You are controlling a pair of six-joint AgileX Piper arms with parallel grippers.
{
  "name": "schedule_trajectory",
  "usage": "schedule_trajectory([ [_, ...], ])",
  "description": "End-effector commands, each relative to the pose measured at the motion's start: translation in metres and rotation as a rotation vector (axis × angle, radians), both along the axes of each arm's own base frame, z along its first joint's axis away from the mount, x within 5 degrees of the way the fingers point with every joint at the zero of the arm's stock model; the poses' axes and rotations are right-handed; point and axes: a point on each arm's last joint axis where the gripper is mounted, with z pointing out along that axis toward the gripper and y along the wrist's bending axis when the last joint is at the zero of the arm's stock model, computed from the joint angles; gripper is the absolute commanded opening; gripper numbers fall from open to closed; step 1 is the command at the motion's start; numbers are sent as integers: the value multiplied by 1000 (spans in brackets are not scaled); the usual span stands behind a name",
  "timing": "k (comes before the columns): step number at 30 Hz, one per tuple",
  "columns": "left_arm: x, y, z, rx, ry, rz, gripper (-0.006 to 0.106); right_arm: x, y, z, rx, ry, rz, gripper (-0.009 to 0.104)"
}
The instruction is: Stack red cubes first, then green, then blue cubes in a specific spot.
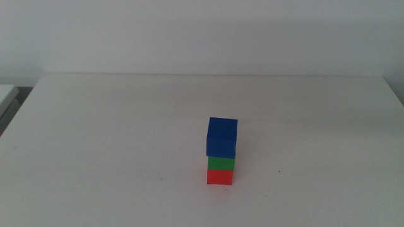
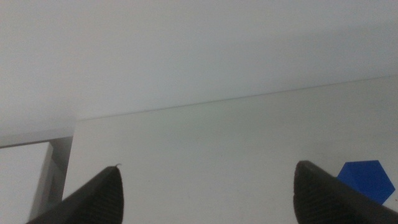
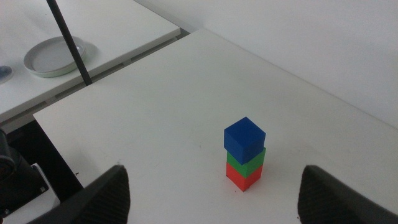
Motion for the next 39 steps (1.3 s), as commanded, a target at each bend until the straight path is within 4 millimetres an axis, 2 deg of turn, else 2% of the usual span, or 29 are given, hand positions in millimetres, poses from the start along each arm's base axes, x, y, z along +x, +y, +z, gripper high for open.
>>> schedule_trajectory([
  [1, 3, 0, -4, 5, 1, 6, 94, 0, -1, -1, 3, -9, 3, 83],
  [4, 5, 0, -20, 8, 45, 4, 94, 8, 1, -10, -12, -73, -32, 83],
  [7, 6, 1, -43, 8, 19, 13, 94, 17, 10, -32, 27, -180, -32, 83],
  [12, 5, 4, -77, 10, -189, 40, 94, 22, 28, -70, 178, -262, 28, 83],
  [16, 0, 4, -105, -31, -293, 42, 94, 32, 30, -111, 172, -220, -36, 83],
  [20, -9, 5, -136, -38, -310, 44, 94, 44, 18, -141, 204, -112, -221, 83],
  [24, -15, 6, -166, -34, -272, 44, 94, 47, -4, -165, 179, -148, -402, 83],
  [32, -23, 7, -205, -71, -314, 51, 94, 17, -43, -218, 114, -272, -713, 83],
  [36, -30, 8, -227, -79, -363, 54, 94, 6, -49, -248, 131, -303, -817, 83],
  [39, -35, 9, -245, -81, -371, 54, 94, 8, -50, -269, 139, -250, -847, 83],
])
